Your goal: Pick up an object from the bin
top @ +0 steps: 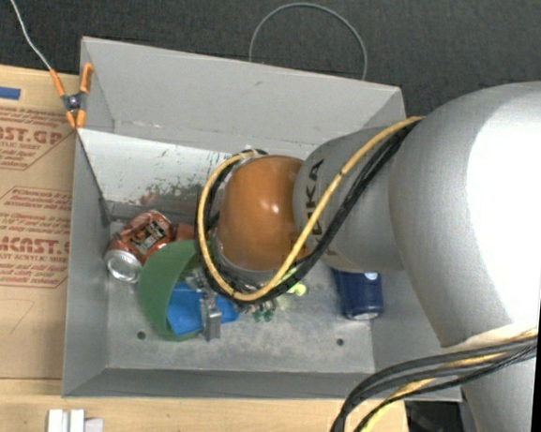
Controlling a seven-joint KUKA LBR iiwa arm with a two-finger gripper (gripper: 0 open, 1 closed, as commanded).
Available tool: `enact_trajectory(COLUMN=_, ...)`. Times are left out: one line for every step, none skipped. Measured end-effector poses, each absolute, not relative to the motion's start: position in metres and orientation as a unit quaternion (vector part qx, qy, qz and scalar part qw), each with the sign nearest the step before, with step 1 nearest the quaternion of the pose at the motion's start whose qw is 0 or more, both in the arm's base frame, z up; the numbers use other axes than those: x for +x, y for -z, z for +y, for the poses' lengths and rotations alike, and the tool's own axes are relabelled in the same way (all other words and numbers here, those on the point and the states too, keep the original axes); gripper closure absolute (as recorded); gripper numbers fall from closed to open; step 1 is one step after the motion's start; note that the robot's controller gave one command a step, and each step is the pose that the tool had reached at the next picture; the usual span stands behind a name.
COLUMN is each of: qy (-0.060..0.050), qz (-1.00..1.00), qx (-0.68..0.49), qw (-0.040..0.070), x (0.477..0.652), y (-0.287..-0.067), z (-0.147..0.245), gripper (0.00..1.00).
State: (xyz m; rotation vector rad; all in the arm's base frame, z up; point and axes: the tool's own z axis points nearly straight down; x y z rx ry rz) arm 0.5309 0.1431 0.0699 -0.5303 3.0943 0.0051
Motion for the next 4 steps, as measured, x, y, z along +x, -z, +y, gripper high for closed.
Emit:
enact_trajectory(qy=-0.002, qz=0.986, qx=-0.169, qw=0.001, x=0.531, y=-0.070, z=0.143, gripper=1.00)
enact_trajectory(qy=-0.002, qz=0.986, qx=-0.169, qw=0.001, x=0.531, y=-0.070, z=0.143, gripper=1.00)
enact_trajectory(qy=-0.002, qz=0.985, qx=-0.172, qw=0.001, x=0.532, y=-0.070, z=0.143, gripper=1.00)
enact_trajectory(qy=-0.001, qz=0.983, qx=-0.181, qw=0.000, x=0.558, y=-0.173, z=0.165, gripper=1.00)
